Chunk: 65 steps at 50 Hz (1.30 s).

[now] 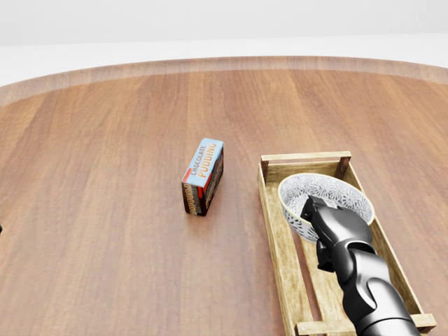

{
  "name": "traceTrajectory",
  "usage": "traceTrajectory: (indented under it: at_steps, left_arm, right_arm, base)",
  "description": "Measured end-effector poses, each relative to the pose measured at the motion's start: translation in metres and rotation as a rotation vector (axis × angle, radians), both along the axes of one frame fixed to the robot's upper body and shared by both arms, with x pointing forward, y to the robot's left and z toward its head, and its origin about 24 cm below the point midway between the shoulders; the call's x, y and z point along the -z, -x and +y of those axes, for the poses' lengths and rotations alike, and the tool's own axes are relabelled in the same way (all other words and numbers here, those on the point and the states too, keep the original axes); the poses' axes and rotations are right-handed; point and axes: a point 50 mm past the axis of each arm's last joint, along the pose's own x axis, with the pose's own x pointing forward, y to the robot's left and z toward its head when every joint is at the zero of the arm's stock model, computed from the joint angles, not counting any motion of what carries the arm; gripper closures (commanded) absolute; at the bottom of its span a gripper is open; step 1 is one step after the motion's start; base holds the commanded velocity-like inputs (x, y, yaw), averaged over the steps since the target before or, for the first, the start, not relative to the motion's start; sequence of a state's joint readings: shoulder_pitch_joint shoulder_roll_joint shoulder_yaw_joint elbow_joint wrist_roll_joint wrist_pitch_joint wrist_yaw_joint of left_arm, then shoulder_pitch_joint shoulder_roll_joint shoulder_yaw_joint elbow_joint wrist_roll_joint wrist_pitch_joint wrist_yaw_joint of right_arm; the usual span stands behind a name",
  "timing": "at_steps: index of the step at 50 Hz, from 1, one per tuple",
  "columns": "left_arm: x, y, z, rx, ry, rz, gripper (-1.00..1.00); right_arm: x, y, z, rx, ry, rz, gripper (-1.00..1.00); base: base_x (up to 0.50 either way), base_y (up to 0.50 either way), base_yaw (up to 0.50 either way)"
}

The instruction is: Pick up the bowl on the left and put it in the tray.

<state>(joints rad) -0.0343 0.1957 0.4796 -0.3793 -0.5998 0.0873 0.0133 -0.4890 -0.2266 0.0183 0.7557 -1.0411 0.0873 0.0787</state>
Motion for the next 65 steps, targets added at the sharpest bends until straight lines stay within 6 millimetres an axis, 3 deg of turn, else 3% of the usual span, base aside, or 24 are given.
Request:
traceTrajectory:
  at_steps: [20, 22, 24, 25, 50, 59, 65]
  left_arm:
    - [0.000, 0.000, 0.000, 0.000, 0.001, -0.001, -1.00]
    - [0.000, 0.000, 0.000, 0.000, 0.001, -0.001, -1.00]
    - [0.000, 0.000, 0.000, 0.000, 0.001, -0.001, -1.00]
    - [0.000, -0.001, 0.000, 0.000, 0.001, -0.001, -1.00]
    - [0.000, -0.001, 0.000, 0.000, 0.002, 0.001, -1.00]
    - [0.001, -0.001, 0.000, 0.000, 0.002, 0.003, -1.00]
    - [0.001, -0.001, 0.000, 0.000, 0.002, 0.003, -1.00]
  right_arm:
    - [0.008, 0.002, -0.001, 0.008, 0.011, 0.018, 0.99]
    - [0.007, 0.002, -0.001, 0.007, 0.018, 0.015, -0.05]
    - [0.007, 0.001, -0.001, 0.005, 0.027, 0.013, -0.42]
    - [0.007, 0.001, -0.001, 0.004, 0.030, 0.013, -0.98]
    - [0.000, 0.001, 0.003, -0.033, 0.065, 0.012, -1.00]
    - [-0.013, 0.003, 0.006, -0.078, 0.104, 0.003, -1.00]
    - [-0.032, 0.008, 0.012, -0.122, 0.161, -0.017, -1.00]
  base:
    - [0.00, 0.00, 0.00]
    - [0.00, 0.00, 0.00]
    - [0.00, 0.00, 0.00]
    - [0.00, 0.00, 0.00]
    - [0.00, 0.00, 0.00]
    - [0.00, 0.00, 0.00]
    - [0.00, 0.00, 0.00]
